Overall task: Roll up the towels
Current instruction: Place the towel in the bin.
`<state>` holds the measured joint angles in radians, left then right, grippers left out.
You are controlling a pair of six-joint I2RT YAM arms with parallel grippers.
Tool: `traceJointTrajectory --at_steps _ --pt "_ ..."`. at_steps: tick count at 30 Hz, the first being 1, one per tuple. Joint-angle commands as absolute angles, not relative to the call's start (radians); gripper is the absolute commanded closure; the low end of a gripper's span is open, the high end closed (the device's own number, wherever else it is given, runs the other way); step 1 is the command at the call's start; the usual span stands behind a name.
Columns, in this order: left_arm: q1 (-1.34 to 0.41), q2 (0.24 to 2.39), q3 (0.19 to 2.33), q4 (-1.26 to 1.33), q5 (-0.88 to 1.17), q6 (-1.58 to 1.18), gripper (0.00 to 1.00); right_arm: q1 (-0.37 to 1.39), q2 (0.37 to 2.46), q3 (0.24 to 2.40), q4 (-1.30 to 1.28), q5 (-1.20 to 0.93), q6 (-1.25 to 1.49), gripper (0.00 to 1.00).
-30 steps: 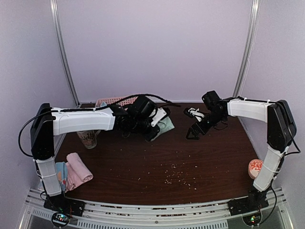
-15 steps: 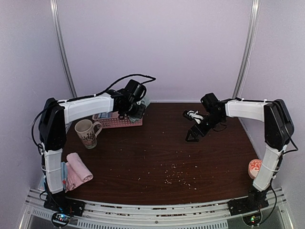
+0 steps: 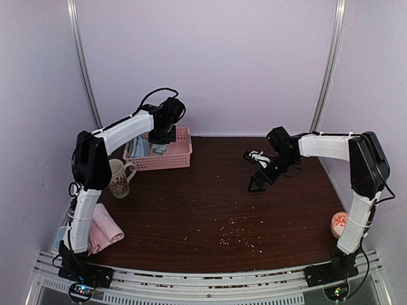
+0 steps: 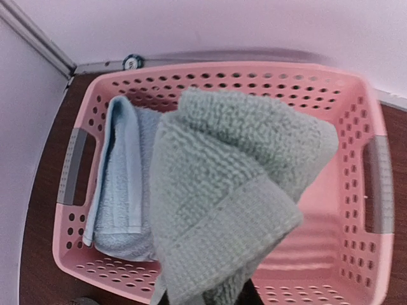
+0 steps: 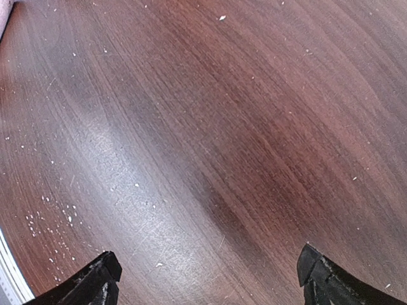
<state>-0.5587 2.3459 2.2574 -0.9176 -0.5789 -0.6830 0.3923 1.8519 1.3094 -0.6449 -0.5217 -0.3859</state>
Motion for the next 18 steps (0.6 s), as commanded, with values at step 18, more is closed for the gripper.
traceJointTrajectory --at_steps 18 --pt "-0.37 2.41 2.176 -0.762 -0.284 -0.661 1.0 0.39 1.905 1.324 -0.689 -0.551 -0.417 0.0"
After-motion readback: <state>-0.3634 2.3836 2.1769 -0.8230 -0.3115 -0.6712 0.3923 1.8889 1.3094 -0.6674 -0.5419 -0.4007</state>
